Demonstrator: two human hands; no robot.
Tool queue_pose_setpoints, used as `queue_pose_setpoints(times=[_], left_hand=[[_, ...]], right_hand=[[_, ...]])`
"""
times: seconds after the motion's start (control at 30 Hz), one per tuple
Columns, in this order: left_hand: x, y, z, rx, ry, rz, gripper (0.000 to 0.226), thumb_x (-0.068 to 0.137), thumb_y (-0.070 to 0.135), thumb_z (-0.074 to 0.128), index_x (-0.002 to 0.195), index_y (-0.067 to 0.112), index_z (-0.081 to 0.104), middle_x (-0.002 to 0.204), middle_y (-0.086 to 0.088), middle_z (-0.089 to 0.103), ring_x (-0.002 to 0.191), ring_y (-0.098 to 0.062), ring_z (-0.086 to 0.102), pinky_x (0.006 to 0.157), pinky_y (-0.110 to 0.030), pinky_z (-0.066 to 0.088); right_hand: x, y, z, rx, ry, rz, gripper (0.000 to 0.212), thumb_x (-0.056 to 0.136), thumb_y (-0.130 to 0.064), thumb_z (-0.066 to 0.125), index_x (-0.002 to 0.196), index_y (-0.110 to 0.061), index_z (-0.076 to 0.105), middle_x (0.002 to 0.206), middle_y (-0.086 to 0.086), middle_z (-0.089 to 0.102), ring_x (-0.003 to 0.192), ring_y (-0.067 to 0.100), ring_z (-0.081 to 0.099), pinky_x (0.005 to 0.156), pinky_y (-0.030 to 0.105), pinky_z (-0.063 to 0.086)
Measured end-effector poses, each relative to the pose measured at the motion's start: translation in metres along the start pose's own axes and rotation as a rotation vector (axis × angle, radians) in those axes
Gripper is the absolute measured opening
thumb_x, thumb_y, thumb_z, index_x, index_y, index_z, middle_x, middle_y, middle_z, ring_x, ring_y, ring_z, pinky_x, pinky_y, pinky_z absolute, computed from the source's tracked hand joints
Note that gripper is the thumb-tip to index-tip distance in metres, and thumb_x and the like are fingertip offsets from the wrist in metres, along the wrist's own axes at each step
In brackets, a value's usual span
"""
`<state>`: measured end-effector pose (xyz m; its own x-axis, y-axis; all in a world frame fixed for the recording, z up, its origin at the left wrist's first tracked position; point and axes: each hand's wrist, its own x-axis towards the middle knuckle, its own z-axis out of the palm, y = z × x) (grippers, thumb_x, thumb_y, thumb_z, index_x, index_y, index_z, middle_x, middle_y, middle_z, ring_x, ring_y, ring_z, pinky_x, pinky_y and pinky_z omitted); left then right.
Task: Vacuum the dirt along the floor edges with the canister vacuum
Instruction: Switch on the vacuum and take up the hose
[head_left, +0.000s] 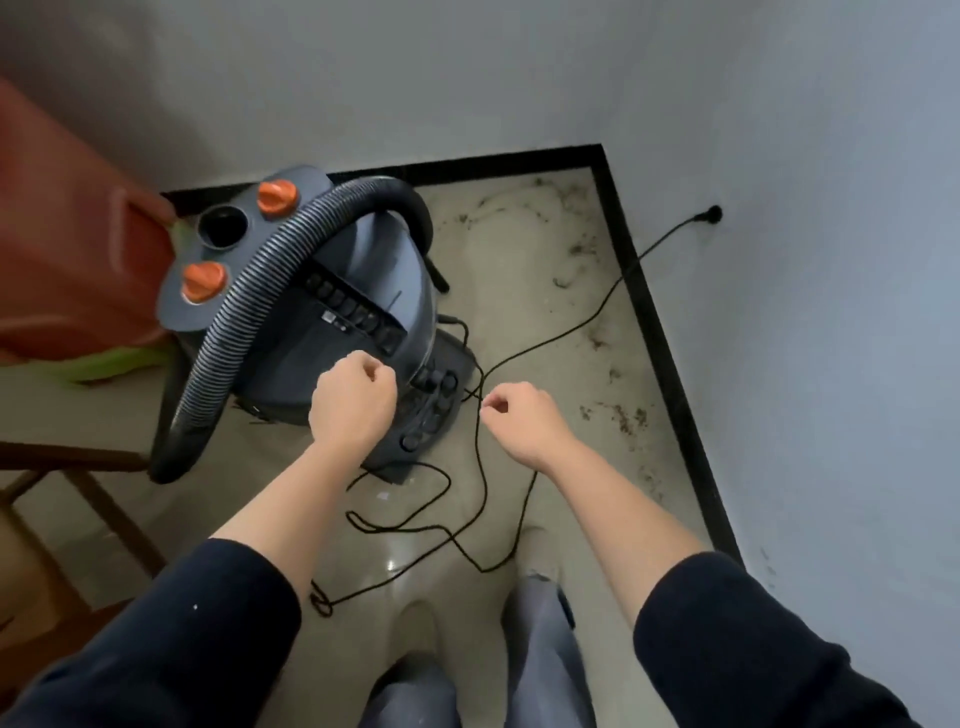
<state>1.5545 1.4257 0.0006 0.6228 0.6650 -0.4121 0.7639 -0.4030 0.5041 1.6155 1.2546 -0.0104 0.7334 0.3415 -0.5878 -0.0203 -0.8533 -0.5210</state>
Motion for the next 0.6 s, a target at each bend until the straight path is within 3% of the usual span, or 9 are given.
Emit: queue_pose_setpoints(times=[0.1, 0.23, 0.33, 0.43, 0.6], left_hand=[[0.017, 0.004, -0.015, -0.052, 0.21, 0.059, 0.018, 0.093, 0.022, 0.052, 0.108, 0.018, 0.061, 0.103, -0.001, 0.056, 0.095, -0.021, 0.051, 0.077, -0.034, 0.039], [0.04, -0.003, -0.038, 0.02, 0.492, 0.072, 0.043, 0.088, 0.017, 0.06, 0.129, 0.01, 0.049, 0.131, -0.016, 0.043, 0.123, -0.035, 0.036, 0.102, -0.043, 0.03], [0.055, -0.016, -0.052, 0.092, 0.484, 0.005, 0.057, 0.088, 0.022, 0.064, 0.14, 0.014, 0.041, 0.14, -0.014, 0.039, 0.13, -0.036, 0.03, 0.108, -0.051, 0.024], [0.07, -0.031, -0.061, 0.154, 0.422, 0.027, 0.057, 0.092, 0.03, 0.062, 0.144, 0.018, 0.042, 0.139, -0.012, 0.046, 0.129, -0.035, 0.034, 0.106, -0.05, 0.024], [0.099, -0.047, -0.07, 0.128, 0.289, 0.181, 0.055, 0.089, 0.031, 0.068, 0.137, 0.01, 0.05, 0.126, -0.019, 0.056, 0.117, -0.039, 0.045, 0.099, -0.047, 0.035]], right_hand=[[0.03, -0.03, -0.011, -0.017, -0.021, -0.102, 0.018, 0.09, -0.024, 0.052, 0.099, -0.019, 0.067, 0.1, 0.003, 0.068, 0.098, 0.023, 0.059, 0.085, 0.034, 0.049], [0.066, -0.07, -0.013, -0.068, -0.056, -0.276, 0.033, 0.093, -0.03, 0.051, 0.123, -0.018, 0.058, 0.12, 0.001, 0.063, 0.111, 0.022, 0.055, 0.09, 0.031, 0.045], [0.083, -0.1, -0.004, -0.11, -0.049, -0.412, 0.048, 0.094, -0.033, 0.054, 0.137, -0.017, 0.044, 0.134, 0.0, 0.052, 0.122, 0.02, 0.047, 0.095, 0.033, 0.04], [0.094, -0.128, 0.015, -0.159, -0.065, -0.507, 0.05, 0.093, -0.039, 0.055, 0.133, -0.012, 0.042, 0.13, 0.006, 0.051, 0.12, 0.024, 0.047, 0.097, 0.039, 0.042], [0.11, -0.148, 0.029, -0.061, -0.162, -0.343, 0.045, 0.094, -0.052, 0.05, 0.113, -0.011, 0.046, 0.115, 0.008, 0.057, 0.107, 0.028, 0.053, 0.078, 0.038, 0.043]])
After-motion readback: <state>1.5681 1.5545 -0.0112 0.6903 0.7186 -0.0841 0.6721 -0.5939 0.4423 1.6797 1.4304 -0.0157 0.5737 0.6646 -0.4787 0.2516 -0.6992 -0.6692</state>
